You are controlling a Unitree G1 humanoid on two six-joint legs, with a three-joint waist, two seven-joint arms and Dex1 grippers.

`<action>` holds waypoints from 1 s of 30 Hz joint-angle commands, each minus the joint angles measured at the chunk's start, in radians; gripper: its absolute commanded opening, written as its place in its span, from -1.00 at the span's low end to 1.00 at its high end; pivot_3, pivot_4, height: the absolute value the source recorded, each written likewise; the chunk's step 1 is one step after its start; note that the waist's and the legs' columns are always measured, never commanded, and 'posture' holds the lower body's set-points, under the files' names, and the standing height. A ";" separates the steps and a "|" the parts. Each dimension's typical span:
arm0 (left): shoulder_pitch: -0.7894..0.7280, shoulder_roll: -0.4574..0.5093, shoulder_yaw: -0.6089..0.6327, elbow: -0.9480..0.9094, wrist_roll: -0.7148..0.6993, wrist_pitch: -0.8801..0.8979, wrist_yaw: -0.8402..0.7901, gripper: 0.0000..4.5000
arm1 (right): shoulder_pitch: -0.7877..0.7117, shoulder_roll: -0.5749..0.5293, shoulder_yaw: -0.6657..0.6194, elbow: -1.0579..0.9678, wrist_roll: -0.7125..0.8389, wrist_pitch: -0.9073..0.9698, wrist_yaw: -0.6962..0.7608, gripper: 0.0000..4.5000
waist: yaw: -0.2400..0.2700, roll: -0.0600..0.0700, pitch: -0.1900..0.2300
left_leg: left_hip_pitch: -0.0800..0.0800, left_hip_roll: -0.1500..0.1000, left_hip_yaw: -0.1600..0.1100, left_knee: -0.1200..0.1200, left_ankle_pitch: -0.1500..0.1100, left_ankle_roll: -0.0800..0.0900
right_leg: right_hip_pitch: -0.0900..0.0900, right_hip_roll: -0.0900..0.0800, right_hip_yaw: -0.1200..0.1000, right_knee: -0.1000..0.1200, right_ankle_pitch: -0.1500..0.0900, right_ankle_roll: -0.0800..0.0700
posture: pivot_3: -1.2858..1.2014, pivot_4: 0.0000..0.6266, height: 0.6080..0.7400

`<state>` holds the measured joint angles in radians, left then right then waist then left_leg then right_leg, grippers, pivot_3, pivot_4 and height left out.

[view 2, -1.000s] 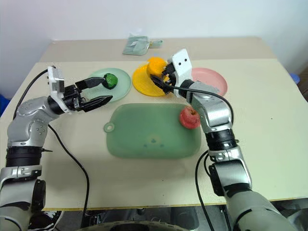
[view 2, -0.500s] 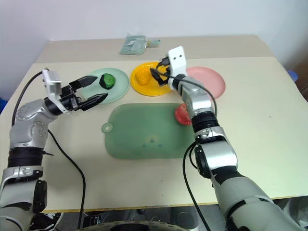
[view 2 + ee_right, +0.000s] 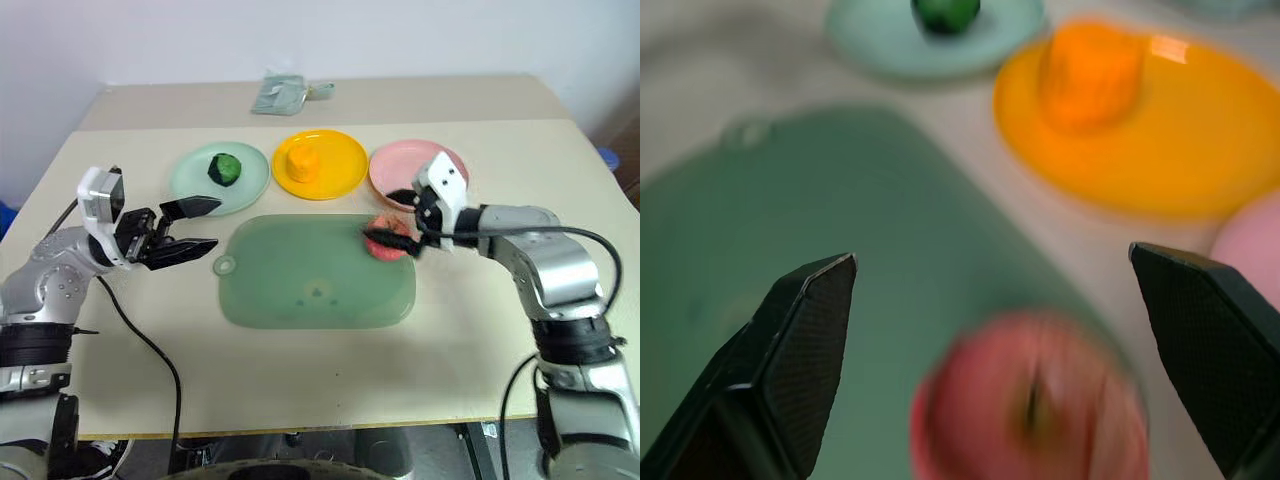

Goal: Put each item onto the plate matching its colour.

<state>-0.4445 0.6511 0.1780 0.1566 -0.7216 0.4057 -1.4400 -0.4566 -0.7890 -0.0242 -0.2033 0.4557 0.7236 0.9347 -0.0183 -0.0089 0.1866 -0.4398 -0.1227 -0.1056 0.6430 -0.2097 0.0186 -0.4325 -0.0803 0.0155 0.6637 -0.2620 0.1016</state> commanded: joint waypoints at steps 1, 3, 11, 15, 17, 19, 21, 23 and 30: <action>-0.030 -0.002 -0.004 0.031 0.015 -0.023 -0.028 1.00 | 0.032 -0.022 -0.021 -0.015 -0.044 -0.052 -0.029 0.98 | 0.002 0.000 0.000 | 0.000 0.000 0.000 0.000 0.000 0.000 | 0.000 0.000 0.000 0.000 0.000 0.000 | 0.03 -0.52 1.00; -0.045 -0.011 -0.006 0.044 0.020 -0.027 -0.031 1.00 | 0.047 -0.016 -0.006 0.011 -0.077 -0.076 -0.050 0.98 | 0.006 0.000 0.000 | 0.000 0.000 0.000 0.000 0.000 0.000 | 0.000 0.000 0.000 0.000 0.000 0.000 | 0.03 -0.52 1.00; -0.063 -0.010 0.007 0.051 0.029 -0.029 -0.027 1.00 | 0.033 0.041 0.027 0.104 -0.132 -0.142 -0.075 0.98 | 0.008 0.000 0.000 | 0.000 0.000 0.000 0.001 0.000 -0.001 | 0.001 -0.001 0.000 0.000 0.000 0.000 | 0.03 -0.52 1.00; -0.054 -0.011 0.015 0.037 0.032 -0.032 -0.008 1.00 | 0.034 0.051 0.034 0.114 -0.116 -0.130 -0.048 0.75 | 0.008 0.000 0.000 | 0.000 0.000 0.000 0.001 0.000 -0.001 | 0.001 0.000 0.000 0.000 0.000 0.000 | 0.03 -0.52 1.00; -0.047 -0.015 0.022 0.023 0.030 -0.033 0.008 1.00 | -0.006 0.083 0.002 0.134 -0.105 -0.139 -0.083 0.44 | 0.007 0.000 0.000 | 0.000 0.000 0.000 0.001 0.000 0.000 | 0.001 0.000 0.000 0.000 0.000 0.000 | 0.03 -0.52 1.00; -0.046 -0.022 0.031 0.019 0.034 -0.050 0.032 1.00 | -0.064 0.121 -0.039 0.172 -0.085 -0.132 -0.124 0.44 | 0.004 0.000 0.000 | 0.000 0.000 0.000 0.001 0.000 0.000 | 0.001 0.000 0.000 0.000 0.000 0.000 | 0.03 -0.52 1.00; -0.054 -0.035 0.039 0.022 0.043 -0.077 0.066 1.00 | -0.130 0.157 -0.076 0.239 -0.101 -0.162 -0.195 0.44 | 0.006 0.001 0.000 | 0.000 0.000 0.000 0.001 0.000 -0.001 | 0.000 0.000 0.000 0.000 0.000 0.000 | 0.03 -0.52 1.00; -0.063 -0.050 0.041 0.022 0.045 -0.095 0.094 1.00 | -0.204 0.186 -0.107 0.331 -0.126 -0.205 -0.274 0.44 | 0.006 0.001 0.000 | 0.000 0.000 0.000 0.001 0.002 -0.004 | 0.000 0.000 0.000 0.000 0.000 0.000 | 0.03 -0.52 1.00; -0.064 -0.113 0.010 -0.003 0.108 -0.179 0.190 1.00 | -0.334 0.246 -0.099 0.615 -0.250 -0.353 -0.457 0.59 | 0.011 0.000 0.000 | 0.000 -0.001 0.000 0.000 0.003 -0.005 | 0.001 -0.001 0.000 -0.001 0.000 0.000 | 0.03 -0.52 1.00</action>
<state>-0.4926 0.5458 0.1812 0.1901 -0.6231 0.2614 -1.2727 -0.7693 -0.5593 -0.1161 0.3852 0.2138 0.3943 0.4986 -0.0077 -0.0087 0.1865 -0.4399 -0.1237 -0.1054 0.6434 -0.2065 0.0133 -0.4313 -0.0808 0.0153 0.6624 -0.2619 0.1015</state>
